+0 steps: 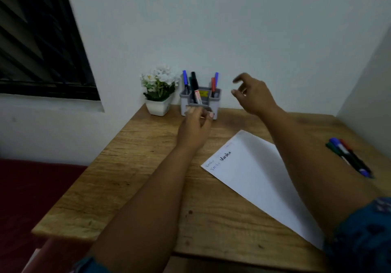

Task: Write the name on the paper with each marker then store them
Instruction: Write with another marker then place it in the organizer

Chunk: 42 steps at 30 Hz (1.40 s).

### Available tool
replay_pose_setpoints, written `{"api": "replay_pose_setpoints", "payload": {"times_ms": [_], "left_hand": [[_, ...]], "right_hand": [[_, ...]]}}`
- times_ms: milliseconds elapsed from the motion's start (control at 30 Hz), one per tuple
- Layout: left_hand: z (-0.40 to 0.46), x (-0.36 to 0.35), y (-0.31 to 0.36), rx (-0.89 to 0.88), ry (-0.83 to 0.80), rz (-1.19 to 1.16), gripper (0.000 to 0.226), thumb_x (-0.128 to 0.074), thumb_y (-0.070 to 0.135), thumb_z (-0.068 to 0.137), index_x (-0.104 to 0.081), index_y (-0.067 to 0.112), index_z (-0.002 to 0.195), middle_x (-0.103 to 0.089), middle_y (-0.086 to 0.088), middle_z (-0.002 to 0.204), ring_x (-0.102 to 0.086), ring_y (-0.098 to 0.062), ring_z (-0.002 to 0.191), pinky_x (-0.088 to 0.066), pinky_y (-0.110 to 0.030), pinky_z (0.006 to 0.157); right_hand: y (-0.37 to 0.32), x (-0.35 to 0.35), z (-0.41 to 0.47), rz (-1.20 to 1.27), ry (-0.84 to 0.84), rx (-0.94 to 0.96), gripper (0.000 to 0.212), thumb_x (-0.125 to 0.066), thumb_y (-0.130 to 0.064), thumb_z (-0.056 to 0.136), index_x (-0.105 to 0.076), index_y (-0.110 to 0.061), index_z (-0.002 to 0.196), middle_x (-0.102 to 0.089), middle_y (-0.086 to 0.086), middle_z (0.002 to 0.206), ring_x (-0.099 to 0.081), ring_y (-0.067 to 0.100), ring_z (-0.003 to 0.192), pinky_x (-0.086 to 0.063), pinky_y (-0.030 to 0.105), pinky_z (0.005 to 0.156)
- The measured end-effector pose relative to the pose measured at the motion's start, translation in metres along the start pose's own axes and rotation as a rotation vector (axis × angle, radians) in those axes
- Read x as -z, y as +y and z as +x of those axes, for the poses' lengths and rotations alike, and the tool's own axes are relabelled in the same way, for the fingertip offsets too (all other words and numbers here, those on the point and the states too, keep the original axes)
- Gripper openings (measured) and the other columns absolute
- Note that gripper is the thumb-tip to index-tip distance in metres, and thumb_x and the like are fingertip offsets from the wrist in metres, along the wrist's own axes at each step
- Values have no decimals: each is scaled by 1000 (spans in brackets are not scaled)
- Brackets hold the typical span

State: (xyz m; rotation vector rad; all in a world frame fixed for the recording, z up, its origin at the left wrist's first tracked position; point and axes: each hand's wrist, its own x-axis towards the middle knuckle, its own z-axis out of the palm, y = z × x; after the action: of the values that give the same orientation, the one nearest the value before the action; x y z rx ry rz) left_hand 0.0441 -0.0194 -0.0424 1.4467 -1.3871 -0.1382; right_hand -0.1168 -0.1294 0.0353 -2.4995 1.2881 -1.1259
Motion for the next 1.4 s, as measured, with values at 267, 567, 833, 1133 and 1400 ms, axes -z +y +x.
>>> {"api": "replay_pose_setpoints", "payload": {"times_ms": [267,567,833,1133,1400], "left_hand": [[-47,-38,65,-205,-245,-30,21,-61,38,89,-65,22,76,-60,12,81,-55,-5,81,-39,-25,64],[-69,-57,79,-219,-174,-12,12,-64,31,89,-66,19,85,-60,8,92,-55,-12,88,-43,-29,68],[-65,-50,66,-193,-151,49,15,-64,28,89,-68,14,87,-64,0,95,-55,-12,85,-45,-28,73],[-63,-55,69,-51,-231,-93,35,-52,32,97,-52,18,129,-58,5,119,-60,-10,98,-50,-28,81],[-52,-47,63,258,-350,-530,32,-57,28,95,-64,-2,102,-70,-6,79,-71,-14,74,-58,-33,76]], "right_hand": [[98,86,-124,-397,-123,-445,24,-51,-5,93,-67,1,110,-64,21,119,-59,34,111,-44,39,97],[111,94,-159,-381,-105,-714,23,-57,-2,93,-63,2,115,-62,20,123,-59,32,114,-46,36,95],[116,97,-158,-350,-42,-794,12,-57,-2,92,-64,0,101,-64,20,110,-61,32,100,-46,33,76],[59,63,-153,-185,-129,-48,17,-52,-7,95,-64,-2,106,-60,16,101,-51,25,84,-38,33,71],[13,29,-158,-51,-142,185,24,-43,-29,102,-57,-17,117,-69,3,90,-60,18,72,-44,33,59]]}}
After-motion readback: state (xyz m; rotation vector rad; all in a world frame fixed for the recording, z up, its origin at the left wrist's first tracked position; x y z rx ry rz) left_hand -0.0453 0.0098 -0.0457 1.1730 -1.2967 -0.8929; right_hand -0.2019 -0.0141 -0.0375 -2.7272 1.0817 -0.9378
